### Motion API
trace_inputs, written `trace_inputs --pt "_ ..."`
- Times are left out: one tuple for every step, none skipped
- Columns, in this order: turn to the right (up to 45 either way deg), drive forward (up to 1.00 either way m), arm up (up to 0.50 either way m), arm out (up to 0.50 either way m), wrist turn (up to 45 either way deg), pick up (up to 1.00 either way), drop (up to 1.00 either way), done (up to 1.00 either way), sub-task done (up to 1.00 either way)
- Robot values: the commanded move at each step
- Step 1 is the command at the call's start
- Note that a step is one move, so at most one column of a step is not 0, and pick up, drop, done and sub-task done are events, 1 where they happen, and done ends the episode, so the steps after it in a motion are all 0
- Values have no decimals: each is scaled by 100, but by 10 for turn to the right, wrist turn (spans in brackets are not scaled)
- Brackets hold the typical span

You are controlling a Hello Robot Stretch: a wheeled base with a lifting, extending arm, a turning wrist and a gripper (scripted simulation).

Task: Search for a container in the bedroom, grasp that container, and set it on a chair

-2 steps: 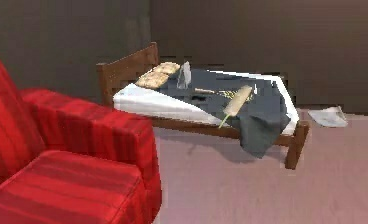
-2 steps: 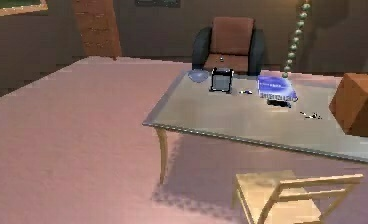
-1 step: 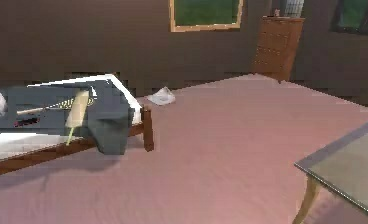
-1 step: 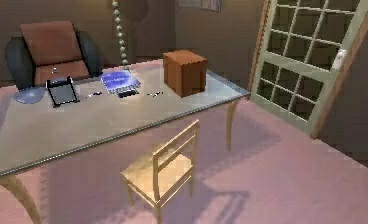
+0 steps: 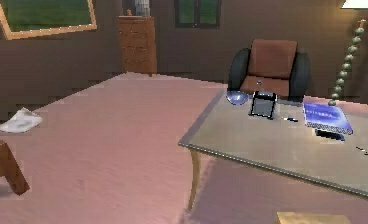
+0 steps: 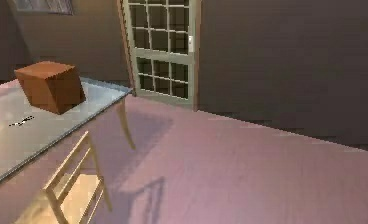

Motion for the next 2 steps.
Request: trace_inputs --pt "0 55 0 0 0 0 0 0 0" --pt "300 0 0 0 0 0 0 0 0"
